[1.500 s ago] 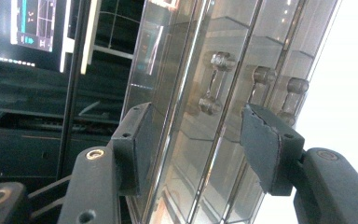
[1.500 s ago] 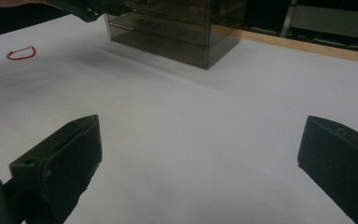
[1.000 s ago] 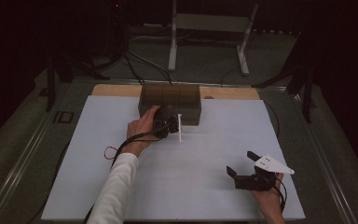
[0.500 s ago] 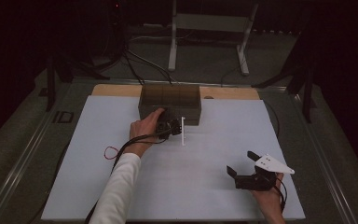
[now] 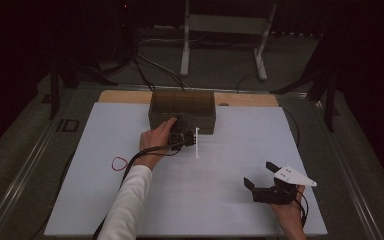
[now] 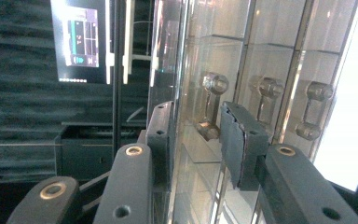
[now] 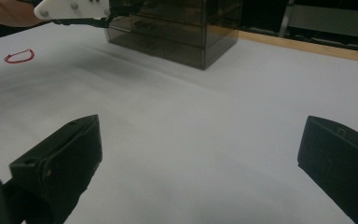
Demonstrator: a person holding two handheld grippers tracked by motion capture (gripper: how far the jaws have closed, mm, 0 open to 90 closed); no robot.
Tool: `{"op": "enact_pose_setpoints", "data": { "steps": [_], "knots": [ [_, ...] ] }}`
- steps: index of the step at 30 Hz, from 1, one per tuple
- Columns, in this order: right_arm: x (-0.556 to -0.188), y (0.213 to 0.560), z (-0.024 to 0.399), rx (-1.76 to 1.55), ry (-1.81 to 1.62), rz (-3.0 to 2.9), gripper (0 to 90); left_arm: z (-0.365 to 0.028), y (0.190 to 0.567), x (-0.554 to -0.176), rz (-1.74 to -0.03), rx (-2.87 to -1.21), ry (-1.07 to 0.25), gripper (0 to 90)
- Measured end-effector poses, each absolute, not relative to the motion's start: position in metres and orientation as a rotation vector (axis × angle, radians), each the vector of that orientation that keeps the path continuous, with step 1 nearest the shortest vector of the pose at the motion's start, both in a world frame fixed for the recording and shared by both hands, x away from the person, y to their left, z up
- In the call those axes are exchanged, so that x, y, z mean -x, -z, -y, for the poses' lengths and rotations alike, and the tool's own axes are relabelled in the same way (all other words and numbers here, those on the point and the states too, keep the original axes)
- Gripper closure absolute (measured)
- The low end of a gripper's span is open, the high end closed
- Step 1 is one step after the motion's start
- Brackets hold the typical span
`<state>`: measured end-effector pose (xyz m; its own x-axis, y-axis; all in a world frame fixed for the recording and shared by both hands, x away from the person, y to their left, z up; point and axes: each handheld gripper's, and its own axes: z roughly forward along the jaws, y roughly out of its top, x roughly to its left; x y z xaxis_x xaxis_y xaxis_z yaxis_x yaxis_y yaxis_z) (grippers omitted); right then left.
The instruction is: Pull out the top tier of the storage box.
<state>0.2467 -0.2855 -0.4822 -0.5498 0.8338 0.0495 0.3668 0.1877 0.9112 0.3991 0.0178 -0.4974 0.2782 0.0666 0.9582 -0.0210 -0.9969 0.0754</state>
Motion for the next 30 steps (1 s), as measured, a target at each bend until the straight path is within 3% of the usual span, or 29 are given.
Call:
{"op": "enact_pose_setpoints", "data": {
  "steps": [18,30],
  "knots": [
    [-0.2469,0.482,0.2864,-1.13,-1.339,-2.002,0.0,-0.02,0.5006,-0.3956,-0.027,-2.472,-1.85,77.3],
    [-0.2467,0.4819,0.2863,-1.131,-1.339,-2.003,0.0,-0.0226,0.5024,-0.3976,-0.022,-2.493,-1.85,75.3]
  ]
}}
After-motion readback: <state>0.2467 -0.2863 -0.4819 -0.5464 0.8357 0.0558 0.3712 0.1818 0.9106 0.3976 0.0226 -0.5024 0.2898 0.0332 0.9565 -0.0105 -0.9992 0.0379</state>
